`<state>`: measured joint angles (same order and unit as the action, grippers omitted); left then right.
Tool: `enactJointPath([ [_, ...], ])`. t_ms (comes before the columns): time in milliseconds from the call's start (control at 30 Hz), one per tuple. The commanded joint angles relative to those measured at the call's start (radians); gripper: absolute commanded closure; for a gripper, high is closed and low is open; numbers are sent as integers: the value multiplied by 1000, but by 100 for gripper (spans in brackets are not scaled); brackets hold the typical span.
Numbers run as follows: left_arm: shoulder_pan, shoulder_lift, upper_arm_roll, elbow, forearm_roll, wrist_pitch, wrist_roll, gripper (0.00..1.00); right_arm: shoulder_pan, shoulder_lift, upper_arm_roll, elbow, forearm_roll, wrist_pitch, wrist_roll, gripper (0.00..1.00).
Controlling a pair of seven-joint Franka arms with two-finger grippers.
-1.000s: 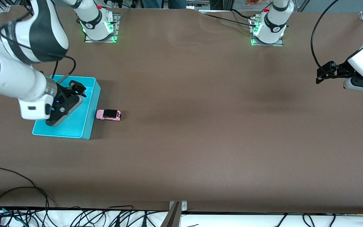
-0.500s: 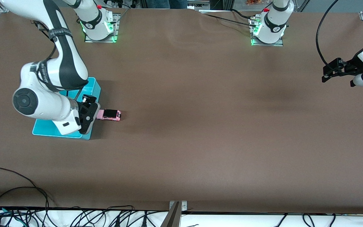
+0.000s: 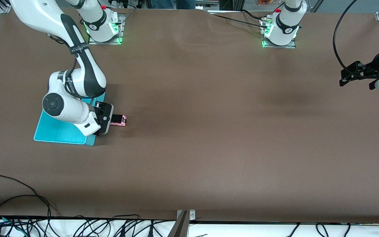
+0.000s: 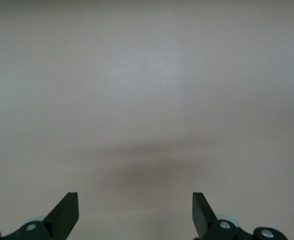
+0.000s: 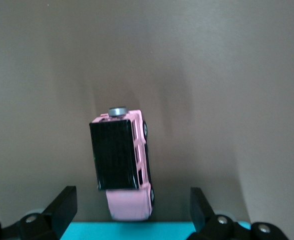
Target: Wind and store pink jeep toy
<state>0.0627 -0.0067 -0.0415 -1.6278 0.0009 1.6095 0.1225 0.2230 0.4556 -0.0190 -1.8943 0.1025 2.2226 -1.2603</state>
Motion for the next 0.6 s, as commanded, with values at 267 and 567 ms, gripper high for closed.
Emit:
enactJointPath([
  [267, 6, 19, -6, 54, -21, -20, -1, 0, 7, 12, 36, -118, 17, 193, -34, 0],
  [567, 2, 19, -6, 68, -19, -20, 0, 0, 10, 21, 34, -117, 14, 203, -110, 59],
])
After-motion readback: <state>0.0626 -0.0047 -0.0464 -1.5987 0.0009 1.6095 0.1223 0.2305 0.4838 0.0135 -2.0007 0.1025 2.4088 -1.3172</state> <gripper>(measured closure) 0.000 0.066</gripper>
